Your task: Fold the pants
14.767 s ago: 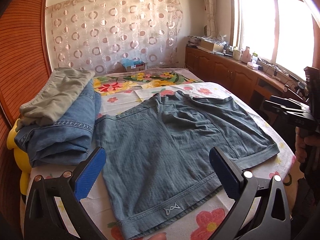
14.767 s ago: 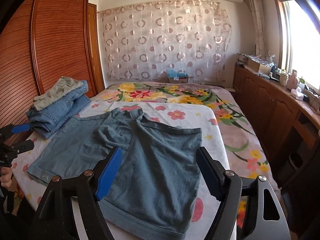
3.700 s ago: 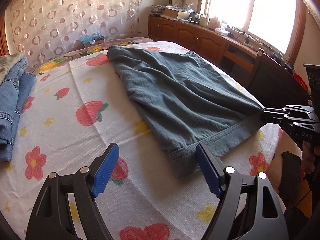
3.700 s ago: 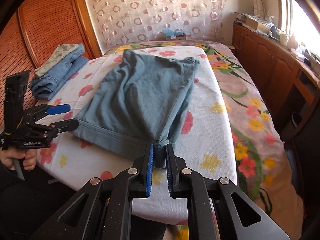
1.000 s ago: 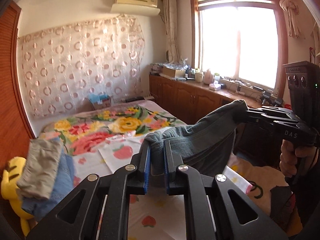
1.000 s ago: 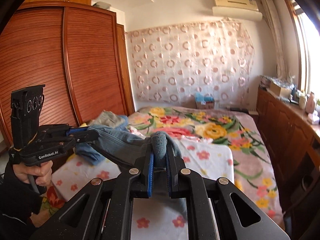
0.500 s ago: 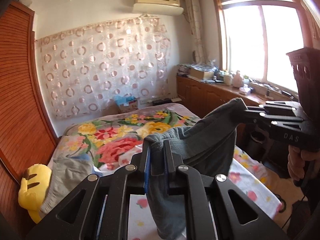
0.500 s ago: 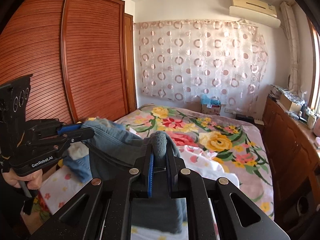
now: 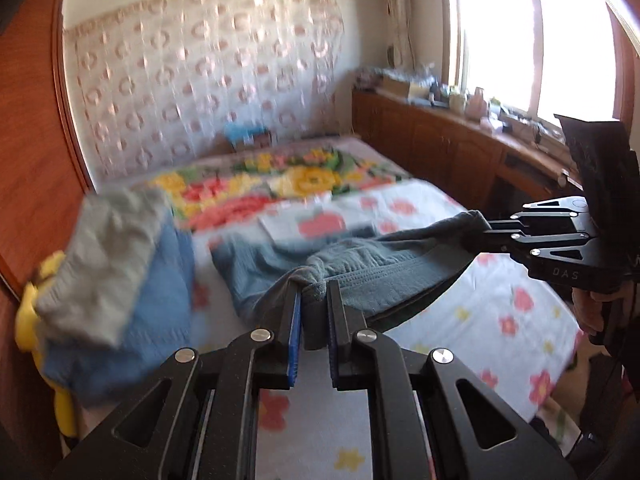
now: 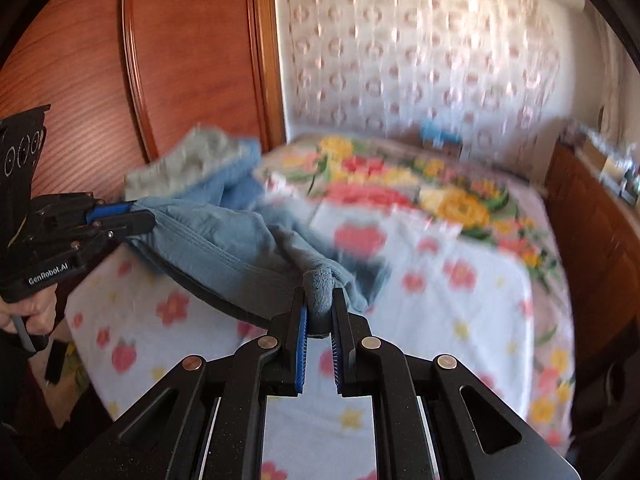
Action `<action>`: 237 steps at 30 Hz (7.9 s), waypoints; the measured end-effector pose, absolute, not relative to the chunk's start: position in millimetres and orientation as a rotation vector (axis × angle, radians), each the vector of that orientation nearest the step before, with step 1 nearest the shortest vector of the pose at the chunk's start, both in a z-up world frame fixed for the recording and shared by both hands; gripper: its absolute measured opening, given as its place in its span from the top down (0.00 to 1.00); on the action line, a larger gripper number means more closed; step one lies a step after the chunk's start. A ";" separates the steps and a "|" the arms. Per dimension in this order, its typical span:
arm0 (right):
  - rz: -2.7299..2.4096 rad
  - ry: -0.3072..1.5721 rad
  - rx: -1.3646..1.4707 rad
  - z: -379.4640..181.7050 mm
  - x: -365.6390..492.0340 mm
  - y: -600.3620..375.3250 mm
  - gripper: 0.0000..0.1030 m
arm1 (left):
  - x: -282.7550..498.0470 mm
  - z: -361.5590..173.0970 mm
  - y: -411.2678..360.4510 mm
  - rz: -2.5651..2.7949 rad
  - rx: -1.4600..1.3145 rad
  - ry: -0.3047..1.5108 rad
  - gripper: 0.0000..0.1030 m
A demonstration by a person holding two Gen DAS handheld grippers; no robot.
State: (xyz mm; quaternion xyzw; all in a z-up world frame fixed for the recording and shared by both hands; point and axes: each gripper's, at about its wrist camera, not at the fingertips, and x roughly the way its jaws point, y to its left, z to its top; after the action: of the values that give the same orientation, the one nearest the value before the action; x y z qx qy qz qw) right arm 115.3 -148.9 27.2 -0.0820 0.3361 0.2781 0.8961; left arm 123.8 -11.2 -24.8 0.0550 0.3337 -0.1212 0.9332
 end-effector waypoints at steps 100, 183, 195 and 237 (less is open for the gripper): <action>0.575 0.827 -0.044 -50.6 62.6 -167.7 0.87 | 40.2 -105.4 -2.8 -0.291 -0.019 0.835 0.82; 0.495 0.754 -0.244 -35.1 149.0 -147.1 0.60 | 146.0 -94.6 10.8 -0.204 0.057 0.887 0.51; 0.421 0.749 -0.057 -27.8 165.1 -178.4 0.60 | 171.6 -81.7 24.0 -0.116 0.005 0.834 0.51; 0.493 0.724 -0.131 -23.7 190.4 -159.0 0.69 | 126.1 -84.7 16.2 -0.192 -0.016 0.819 0.51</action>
State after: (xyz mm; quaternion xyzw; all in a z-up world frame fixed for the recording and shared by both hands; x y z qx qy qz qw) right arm 190.4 -159.0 -23.7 -0.0633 0.3505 0.2386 0.9034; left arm 126.1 16.2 -84.7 -0.0079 0.3977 -0.0931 0.9128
